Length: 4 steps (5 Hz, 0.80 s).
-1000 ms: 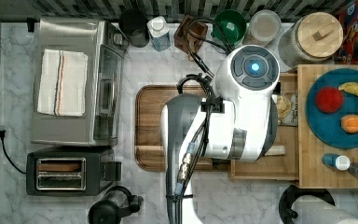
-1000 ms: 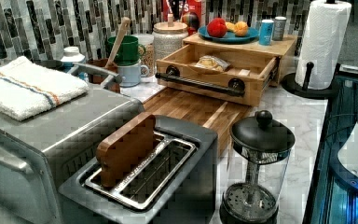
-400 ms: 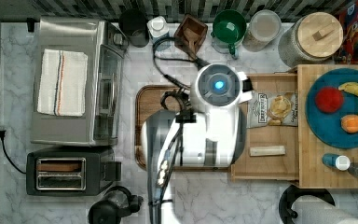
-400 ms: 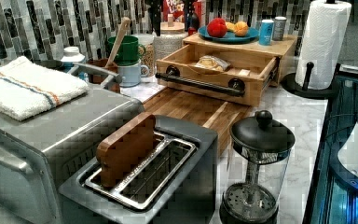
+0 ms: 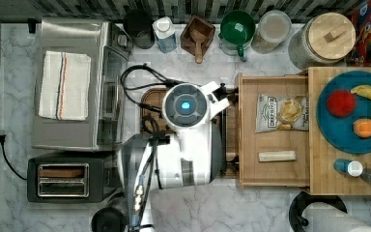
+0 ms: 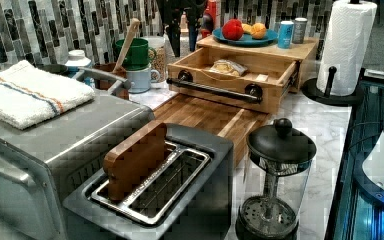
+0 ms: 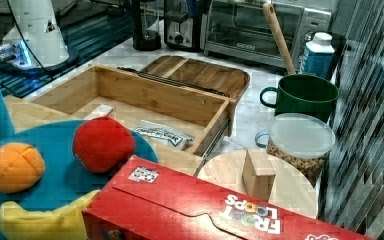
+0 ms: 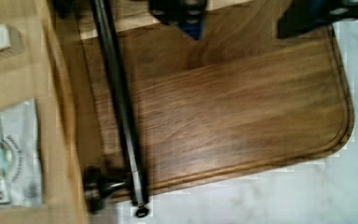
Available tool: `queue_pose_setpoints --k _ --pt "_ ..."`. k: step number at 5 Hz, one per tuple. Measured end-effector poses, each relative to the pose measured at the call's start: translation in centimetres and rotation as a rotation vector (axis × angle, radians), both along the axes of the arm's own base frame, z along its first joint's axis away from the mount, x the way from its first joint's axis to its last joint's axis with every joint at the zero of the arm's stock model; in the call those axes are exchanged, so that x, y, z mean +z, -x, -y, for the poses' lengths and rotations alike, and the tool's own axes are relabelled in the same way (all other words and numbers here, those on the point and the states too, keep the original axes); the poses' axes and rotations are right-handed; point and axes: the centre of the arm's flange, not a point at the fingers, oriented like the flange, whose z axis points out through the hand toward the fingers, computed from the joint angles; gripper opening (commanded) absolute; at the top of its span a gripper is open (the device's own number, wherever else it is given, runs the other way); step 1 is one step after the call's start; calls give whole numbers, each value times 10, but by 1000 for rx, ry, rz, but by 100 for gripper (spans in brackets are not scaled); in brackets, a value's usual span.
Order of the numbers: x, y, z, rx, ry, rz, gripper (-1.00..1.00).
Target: Close the drawer.
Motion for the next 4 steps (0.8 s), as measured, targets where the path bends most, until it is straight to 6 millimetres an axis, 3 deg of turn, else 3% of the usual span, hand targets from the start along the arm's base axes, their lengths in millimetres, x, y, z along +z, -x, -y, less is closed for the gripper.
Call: queue_pose_setpoints --k 1,2,3,4 --pt "-5 -1 -20 107 -4 23 -100" --pt "-12 -7 -25 158 5 53 -100" --pt "-30 -14 -14 186 57 48 -100" --pt "-65 -19 8 152 55 -15 -100"
